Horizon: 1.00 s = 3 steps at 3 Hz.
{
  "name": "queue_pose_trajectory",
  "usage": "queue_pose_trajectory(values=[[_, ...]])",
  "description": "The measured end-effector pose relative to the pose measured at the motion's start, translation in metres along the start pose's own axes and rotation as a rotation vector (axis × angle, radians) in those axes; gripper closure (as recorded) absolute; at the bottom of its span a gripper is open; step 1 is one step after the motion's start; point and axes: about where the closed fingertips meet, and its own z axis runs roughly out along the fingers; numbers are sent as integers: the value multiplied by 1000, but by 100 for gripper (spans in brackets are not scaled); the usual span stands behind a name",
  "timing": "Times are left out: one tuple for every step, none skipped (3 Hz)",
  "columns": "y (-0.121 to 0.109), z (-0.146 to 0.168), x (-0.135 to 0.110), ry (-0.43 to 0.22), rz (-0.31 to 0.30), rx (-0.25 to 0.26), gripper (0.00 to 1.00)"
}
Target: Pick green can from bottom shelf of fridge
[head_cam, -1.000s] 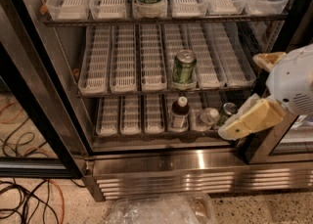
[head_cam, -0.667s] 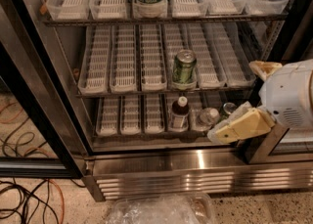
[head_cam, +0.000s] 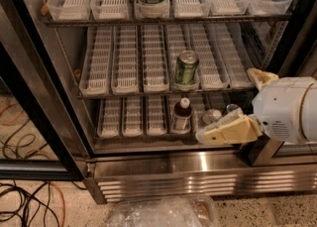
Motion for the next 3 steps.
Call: queue_pose_trajectory(values=[[0,1,0,-4,7,0,0],[1,6,5,-23,29,33,0],[2,11,13,-65,61,86,0]])
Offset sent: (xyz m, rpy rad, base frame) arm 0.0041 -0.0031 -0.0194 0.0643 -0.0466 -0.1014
